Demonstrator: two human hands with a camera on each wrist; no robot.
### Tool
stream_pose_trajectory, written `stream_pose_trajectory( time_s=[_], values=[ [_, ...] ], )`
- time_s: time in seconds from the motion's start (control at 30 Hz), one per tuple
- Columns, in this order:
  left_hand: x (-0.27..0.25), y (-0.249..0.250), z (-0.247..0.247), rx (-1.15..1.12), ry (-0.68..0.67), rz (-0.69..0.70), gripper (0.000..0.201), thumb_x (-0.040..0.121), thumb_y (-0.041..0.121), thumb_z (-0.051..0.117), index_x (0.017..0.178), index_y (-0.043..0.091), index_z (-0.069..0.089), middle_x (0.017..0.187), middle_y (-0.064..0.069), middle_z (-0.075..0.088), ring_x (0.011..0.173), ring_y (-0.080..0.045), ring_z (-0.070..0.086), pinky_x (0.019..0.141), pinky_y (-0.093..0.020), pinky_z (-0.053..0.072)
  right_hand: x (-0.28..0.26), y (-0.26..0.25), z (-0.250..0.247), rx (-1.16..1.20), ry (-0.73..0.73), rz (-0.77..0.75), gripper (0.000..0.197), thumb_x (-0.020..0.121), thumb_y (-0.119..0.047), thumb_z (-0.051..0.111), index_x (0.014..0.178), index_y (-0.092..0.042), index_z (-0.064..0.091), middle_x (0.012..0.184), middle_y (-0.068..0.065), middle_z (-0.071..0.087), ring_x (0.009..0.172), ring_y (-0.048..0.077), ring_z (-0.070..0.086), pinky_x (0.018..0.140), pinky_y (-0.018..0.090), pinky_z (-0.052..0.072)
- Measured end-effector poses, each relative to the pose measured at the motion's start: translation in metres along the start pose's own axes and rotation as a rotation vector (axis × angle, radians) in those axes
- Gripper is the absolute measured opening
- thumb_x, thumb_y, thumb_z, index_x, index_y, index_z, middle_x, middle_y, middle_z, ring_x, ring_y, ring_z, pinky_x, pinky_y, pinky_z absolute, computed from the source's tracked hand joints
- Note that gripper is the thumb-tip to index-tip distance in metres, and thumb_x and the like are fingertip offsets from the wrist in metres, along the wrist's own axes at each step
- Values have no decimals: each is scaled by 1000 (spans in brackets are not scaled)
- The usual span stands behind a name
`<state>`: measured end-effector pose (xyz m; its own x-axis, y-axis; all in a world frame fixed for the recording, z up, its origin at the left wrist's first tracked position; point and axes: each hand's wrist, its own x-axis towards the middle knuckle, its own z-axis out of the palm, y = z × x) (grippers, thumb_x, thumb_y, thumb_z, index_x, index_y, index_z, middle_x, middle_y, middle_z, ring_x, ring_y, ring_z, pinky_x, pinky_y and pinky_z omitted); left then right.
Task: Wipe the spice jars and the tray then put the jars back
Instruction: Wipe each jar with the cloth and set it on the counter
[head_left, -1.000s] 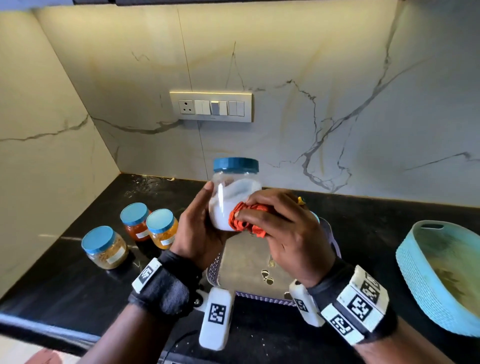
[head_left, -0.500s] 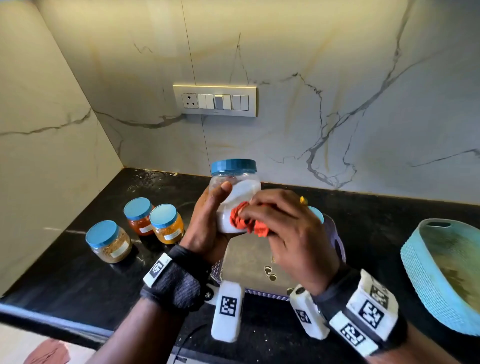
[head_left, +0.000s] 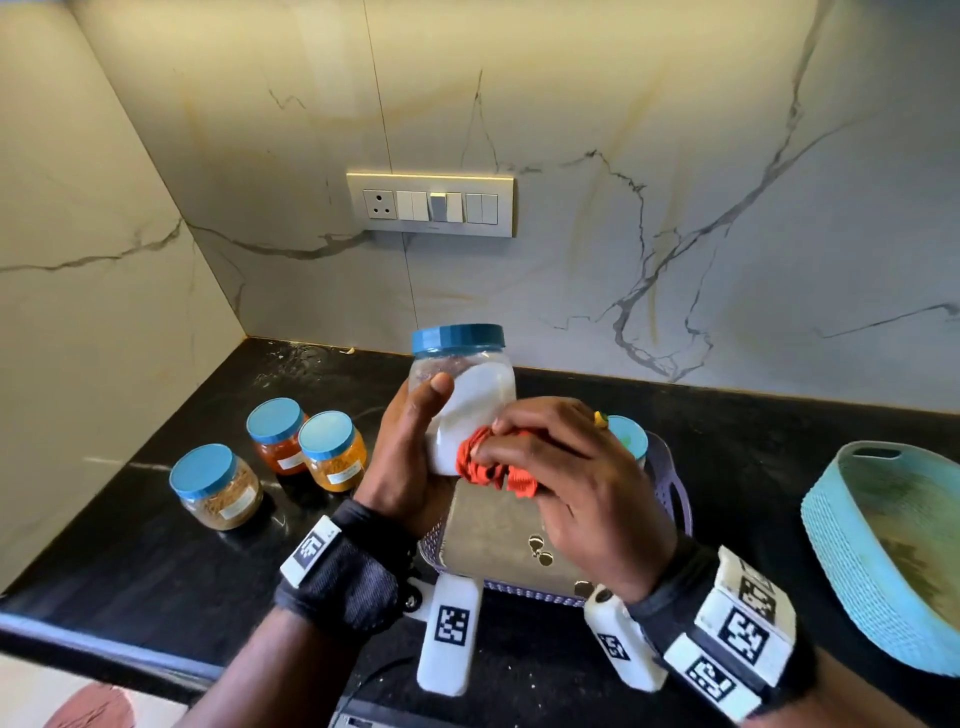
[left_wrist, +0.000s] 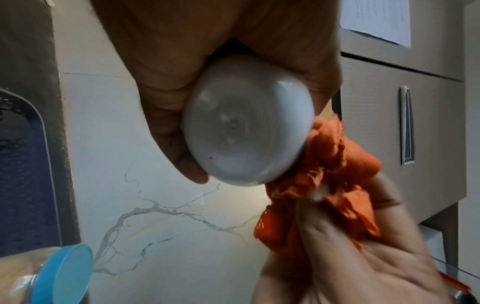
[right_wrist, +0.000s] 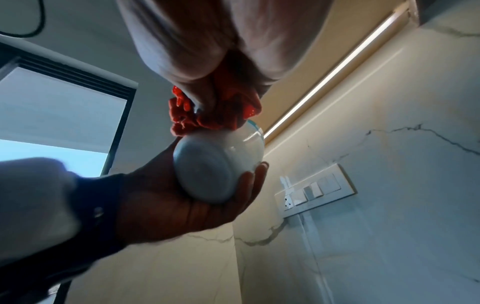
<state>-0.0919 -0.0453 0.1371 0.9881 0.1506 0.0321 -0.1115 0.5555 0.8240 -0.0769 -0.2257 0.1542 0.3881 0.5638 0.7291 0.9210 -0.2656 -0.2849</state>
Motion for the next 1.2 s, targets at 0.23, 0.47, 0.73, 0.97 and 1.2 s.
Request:
stream_pose_trajectory(
  time_s=[0.23, 0.47, 0.73, 0.97, 1.2],
  values=[
    [-2, -8, 11, -5, -60, -24, 85, 71, 58, 82, 136, 8, 62, 133, -24, 63, 114, -37, 60, 94, -51, 48, 40, 33, -4, 215, 233, 236, 36, 79, 20, 64, 107, 0, 71, 108, 10, 66, 106, 23, 64, 92, 43, 54],
    [-3, 5, 5, -181, -105, -27, 86, 64, 62, 84, 131, 11, 65, 116, -18, 68, 101, -28, 67, 86, -45, 53, 8, 3, -5, 111, 134, 76, 35, 81, 14, 60, 105, -5, 76, 110, 8, 66, 109, 21, 64, 97, 32, 51],
    [6, 9, -7, -21, -117, -102, 79, 91, 51, 65, 149, 1, 44, 143, -31, 55, 118, -37, 64, 93, -48, 57, 13, 1, -3, -137, 44, -3, 26, 96, -6, 57, 108, -15, 78, 113, 7, 69, 106, 24, 66, 96, 31, 53],
    [7, -3, 1, 103, -40, -146, 80, 71, 60, 82, 135, 18, 61, 129, -16, 68, 112, -32, 66, 85, -59, 57, 43, 35, -2, 85, 111, 206, 43, 75, 17, 67, 108, -10, 75, 107, 4, 66, 105, 16, 64, 95, 33, 53],
    [14, -1, -3, -50, -27, -175, 55, 81, 52, 64, 120, 14, 71, 107, -18, 68, 93, -27, 65, 86, -47, 53, 17, 12, 5, -4, 18, 90, 41, 80, 13, 63, 109, -11, 76, 110, 6, 65, 104, 23, 63, 94, 34, 51]
  ],
)
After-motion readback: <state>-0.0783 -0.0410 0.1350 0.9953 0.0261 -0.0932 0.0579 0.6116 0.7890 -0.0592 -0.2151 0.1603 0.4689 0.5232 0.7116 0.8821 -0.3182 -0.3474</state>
